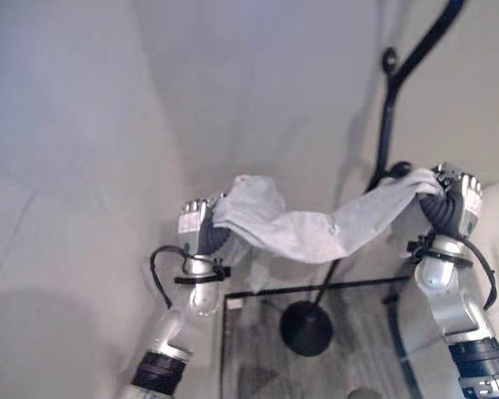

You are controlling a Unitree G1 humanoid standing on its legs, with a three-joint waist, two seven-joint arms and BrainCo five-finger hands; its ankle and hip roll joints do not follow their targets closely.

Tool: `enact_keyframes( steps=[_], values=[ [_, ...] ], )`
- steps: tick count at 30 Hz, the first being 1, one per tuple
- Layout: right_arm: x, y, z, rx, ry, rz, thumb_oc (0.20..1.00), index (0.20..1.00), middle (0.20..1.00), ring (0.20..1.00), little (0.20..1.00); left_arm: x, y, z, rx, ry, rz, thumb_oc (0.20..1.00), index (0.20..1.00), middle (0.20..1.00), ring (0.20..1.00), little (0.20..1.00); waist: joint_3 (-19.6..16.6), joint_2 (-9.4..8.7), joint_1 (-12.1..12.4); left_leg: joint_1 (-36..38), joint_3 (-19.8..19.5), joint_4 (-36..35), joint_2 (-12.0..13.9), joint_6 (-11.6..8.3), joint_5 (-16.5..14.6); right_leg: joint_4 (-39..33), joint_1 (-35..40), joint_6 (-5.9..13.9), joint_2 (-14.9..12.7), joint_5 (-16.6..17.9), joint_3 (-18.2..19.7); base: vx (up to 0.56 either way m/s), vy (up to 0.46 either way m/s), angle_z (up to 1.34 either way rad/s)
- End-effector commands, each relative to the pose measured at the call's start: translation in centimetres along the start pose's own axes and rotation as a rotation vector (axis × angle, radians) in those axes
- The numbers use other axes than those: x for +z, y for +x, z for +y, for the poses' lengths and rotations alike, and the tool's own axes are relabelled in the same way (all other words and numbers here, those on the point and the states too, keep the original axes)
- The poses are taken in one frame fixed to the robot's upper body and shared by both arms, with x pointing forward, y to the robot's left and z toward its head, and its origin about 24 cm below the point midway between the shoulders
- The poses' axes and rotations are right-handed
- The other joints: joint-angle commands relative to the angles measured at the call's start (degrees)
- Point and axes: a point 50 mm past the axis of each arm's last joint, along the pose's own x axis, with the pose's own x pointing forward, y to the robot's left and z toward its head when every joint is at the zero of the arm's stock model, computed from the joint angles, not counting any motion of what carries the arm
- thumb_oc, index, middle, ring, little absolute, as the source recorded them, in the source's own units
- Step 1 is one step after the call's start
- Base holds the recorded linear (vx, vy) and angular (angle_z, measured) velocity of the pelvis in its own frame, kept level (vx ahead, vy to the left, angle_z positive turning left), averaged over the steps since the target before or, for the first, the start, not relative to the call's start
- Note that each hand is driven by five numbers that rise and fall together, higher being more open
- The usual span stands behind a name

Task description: Hang the clothes on the sofa on the clothes rack.

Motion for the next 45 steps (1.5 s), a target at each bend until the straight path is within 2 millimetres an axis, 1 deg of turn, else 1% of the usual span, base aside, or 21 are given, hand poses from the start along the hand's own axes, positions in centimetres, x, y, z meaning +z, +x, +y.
enact_keyframes(
  steps=[1, 2, 3, 5, 6, 7, 8, 12, 13, 15, 17, 20, 24, 26, 32, 34, 36, 38, 41, 42, 45],
  values=[
    [-0.4, 3.1, -2.9, -0.222, -0.119, -0.055, 0.200, 0.200, 0.200, 0.200, 0.200, 1.3, 6.2, 5.5, 0.172, 0.224, -0.362, 0.200, 0.200, 0.200, 0.200, 0.200, -2.8, -4.25, -2.3, -2.7, -1.3, -4.6, 7.1, -6.25, 2.5, -21.2, 9.1, 8.59, -2.3, 7.5, 8.7, 0.18, -0.164, 0.88],
    [-0.5, 3.3, -3.6, -0.243, -0.135, -0.057, 0.200, 0.200, 0.200, 0.200, 0.200, 1.8, 6.8, 5.7, 0.190, 0.237, -0.386, 0.200, 0.200, 0.200, 0.200, 0.200, -3.2, -4.69, -2.7, -2.3, -1.8, -5.0, 7.0, -6.39, 1.5, -25.7, 11.0, 9.31, -1.4, 7.2, 10.6, 0.15, -0.123, 0.98],
    [-0.7, 3.4, -4.1, -0.255, -0.150, -0.060, 0.200, 0.200, 0.200, 0.200, 0.200, 1.9, 7.0, 5.7, 0.183, 0.248, -0.397, 0.200, 0.200, 0.200, 0.200, 0.200, -3.5, -5.32, -2.5, -2.2, -1.6, -5.1, 6.8, -6.49, 1.6, -26.8, 12.1, 9.07, -1.5, 8.1, 10.9, 0.10, -0.070, 0.92],
    [-0.8, 3.7, -4.9, -0.292, -0.171, -0.058, 0.200, 0.200, 0.200, 0.200, 0.200, 2.2, 7.3, 6.1, 0.193, 0.264, -0.423, 0.200, 0.200, 0.200, 0.200, 0.200, -4.5, -5.64, -2.4, -1.6, -1.7, -5.6, 7.2, -6.90, 1.5, -27.8, 13.2, 9.17, -1.1, 8.7, 11.1, 0.16, -0.123, 0.55],
    [-0.7, 3.9, -5.7, -0.314, -0.193, -0.080, 0.200, 0.200, 0.200, 0.200, 0.200, 2.7, 7.5, 6.6, 0.201, 0.267, -0.453, 0.200, 0.200, 0.200, 0.200, 0.200, -6.1, -5.50, -2.3, -0.9, -2.0, -6.5, 8.0, -7.48, 1.6, -29.5, 14.5, 9.04, -0.1, 9.2, 10.9, 0.21, -0.153, 0.07],
    [-0.7, 3.9, -5.7, -0.313, -0.193, -0.080, 0.200, 0.200, 0.200, 0.200, 0.200, 2.7, 7.4, 6.6, 0.200, 0.267, -0.452, 0.200, 0.200, 0.200, 0.200, 0.200, -6.1, -5.44, -2.3, -0.8, -2.0, -6.6, 8.1, -7.52, 1.6, -29.8, 14.6, 9.01, 0.0, 9.3, 10.8, 0.22, -0.186, 0.05],
    [-0.6, 4.3, -6.5, -0.343, -0.212, -0.106, 0.200, 0.200, 0.200, 0.200, 0.200, 3.1, 7.8, 7.4, 0.226, 0.273, -0.477, 0.200, 0.200, 0.200, 0.200, 0.200, -7.1, -5.43, -2.2, -0.6, -2.7, -6.8, 8.9, -8.11, 1.7, -31.1, 15.7, 8.76, 0.8, 9.1, 10.8, 0.13, -0.145, -0.05],
    [-0.2, 4.6, -7.7, -0.388, -0.236, -0.141, 0.200, 0.200, 0.200, 0.200, 0.200, 3.2, 8.2, 8.8, 0.264, 0.293, -0.489, 0.200, 0.200, 0.200, 0.200, 0.200, -7.8, -5.02, -2.3, -0.3, -3.3, -7.4, 10.6, -9.29, 2.2, -32.9, 17.2, 8.14, 2.4, 8.7, 9.9, 0.09, -0.129, -0.09],
    [-0.2, 4.6, -8.4, -0.403, -0.255, -0.155, 0.200, 0.200, 0.200, 0.200, 0.200, 3.2, 8.2, 9.6, 0.283, 0.305, -0.499, 0.200, 0.200, 0.200, 0.200, 0.200, -8.0, -4.77, -2.4, -0.1, -3.6, -7.9, 11.5, -10.10, 2.6, -33.7, 17.8, 7.74, 3.3, 8.3, 9.6, 0.07, -0.117, -0.24],
    [-0.3, 4.5, -8.6, -0.409, -0.263, -0.158, 0.200, 0.200, 0.200, 0.200, 0.200, 3.2, 8.2, 9.9, 0.292, 0.313, -0.500, 0.200, 0.200, 0.200, 0.200, 0.200, -8.1, -4.72, -2.4, 0.0, -3.7, -8.0, 11.8, -10.29, 2.7, -34.0, 18.1, 7.62, 3.6, 8.2, 9.5, 0.05, -0.089, -0.14],
    [-0.4, 4.1, -9.2, -0.415, -0.278, -0.167, 0.200, 0.200, 0.200, 0.200, 0.200, 2.8, 7.5, 11.1, 0.309, 0.334, -0.492, 0.200, 0.200, 0.200, 0.200, 0.200, -8.5, -4.41, -2.2, 0.2, -3.9, -8.2, 12.9, -11.04, 3.1, -35.0, 18.9, 7.00, 4.6, 7.5, 9.2, 0.05, -0.099, -0.04],
    [-0.5, 3.6, -9.2, -0.392, -0.278, -0.177, 0.200, 0.200, 0.200, 0.200, 0.200, 2.1, 6.8, 12.0, 0.323, 0.344, -0.461, 0.200, 0.200, 0.200, 0.200, 0.200, -8.3, -4.14, -1.9, 0.0, -4.0, -7.8, 13.4, -11.56, 3.5, -35.2, 19.3, 6.41, 5.2, 7.3, 9.0, 0.02, -0.042, -0.06],
    [-0.5, 3.2, -8.8, -0.361, -0.236, -0.164, 0.200, 0.200, 0.200, 0.200, 0.200, 1.7, 5.9, 12.5, 0.317, 0.334, -0.429, 0.200, 0.200, 0.200, 0.200, 0.200, -8.7, -3.77, -1.8, 0.7, -4.2, -8.0, 14.0, -11.75, 2.9, -35.3, 20.3, 6.01, 5.8, 6.2, 9.0, 0.02, -0.012, -0.07],
    [-0.5, 3.4, -8.9, -0.362, -0.246, -0.166, 0.200, 0.200, 0.200, 0.200, 0.200, 1.7, 6.2, 12.7, 0.323, 0.327, -0.426, 0.200, 0.200, 0.200, 0.200, 0.200, -9.0, -3.73, -1.8, 1.0, -4.2, -8.3, 14.1, -11.86, 2.9, -35.4, 20.7, 5.91, 5.9, 6.0, 9.0, 0.00, 0.000, 0.00],
    [-1.1, 5.9, -9.2, -0.370, -0.281, -0.164, 0.200, 0.200, 0.200, 0.200, 0.200, 2.4, 9.3, 13.1, 0.374, 0.311, -0.450, 0.200, 0.200, 0.200, 0.200, 0.200, -9.4, -3.53, -2.2, 1.5, -4.0, -9.1, 14.2, -12.15, 3.3, -35.3, 21.0, 5.93, 5.9, 5.8, 8.9, 0.00, 0.000, 0.03],
    [-1.8, 6.9, -9.3, -0.352, -0.339, -0.158, 0.200, 0.200, 0.200, 0.200, 0.200, 3.1, 11.2, 13.1, 0.367, 0.325, -0.485, 0.200, 0.200, 0.200, 0.200, 0.200, -9.6, -3.29, -2.6, 1.6, -4.0, -9.3, 14.3, -12.25, 3.4, -35.2, 21.0, 5.97, 5.9, 5.8, 9.0, 0.01, -0.006, 0.10],
    [-3.2, 7.8, -9.6, -0.337, -0.398, -0.110, 0.200, 0.200, 0.200, 0.200, 0.200, 4.6, 13.5, 12.8, 0.353, 0.318, -0.537, 0.200, 0.200, 0.200, 0.200, 0.200, -9.7, -2.64, -3.4, 1.9, -3.8, -9.8, 14.5, -12.41, 3.5, -35.2, 20.9, 6.11, 5.9, 5.8, 9.1, 0.02, -0.003, 0.14],
    [-4.3, 7.9, -9.8, -0.316, -0.440, -0.075, 0.200, 0.200, 0.200, 0.200, 0.200, 5.7, 14.7, 12.8, 0.339, 0.326, -0.580, 0.200, 0.200, 0.200, 0.200, 0.200, -9.7, -2.00, -4.2, 2.0, -3.5, -9.9, 14.5, -12.49, 3.6, -35.1, 20.8, 6.25, 5.8, 5.8, 9.3, 0.01, -0.002, 0.03],
    [-4.9, 8.0, -10.0, -0.314, -0.453, -0.052, 0.200, 0.200, 0.200, 0.200, 0.200, 6.4, 15.5, 12.4, 0.328, 0.314, -0.591, 0.200, 0.200, 0.200, 0.200, 0.200, -9.6, -1.88, -4.3, 2.1, -3.3, -10.0, 14.5, -12.52, 3.6, -35.0, 20.7, 6.33, 5.8, 5.8, 9.4, 0.01, -0.010, -0.05],
    [-6.5, 7.4, -10.3, -0.263, -0.498, 0.008, 0.200, 0.200, 0.200, 0.200, 0.200, 7.7, 17.0, 12.1, 0.296, 0.306, -0.618, 0.200, 0.200, 0.200, 0.200, 0.200, -9.6, -0.98, -5.7, 2.4, -2.8, -10.1, 14.5, -12.57, 3.7, -34.9, 20.5, 6.44, 5.7, 5.8, 9.8, 0.01, -0.017, -0.03],
    [-7.2, 6.9, -10.3, -0.231, -0.508, 0.030, 0.200, 0.200, 0.200, 0.200, 0.200, 8.6, 17.9, 11.6, 0.272, 0.300, -0.629, 0.200, 0.200, 0.200, 0.200, 0.200, -9.4, -0.50, -6.4, 2.5, -2.4, -10.2, 14.5, -12.66, 3.7, -34.8, 20.4, 6.48, 5.7, 5.7, 10.0, 0.01, -0.012, -0.01]
  ],
)
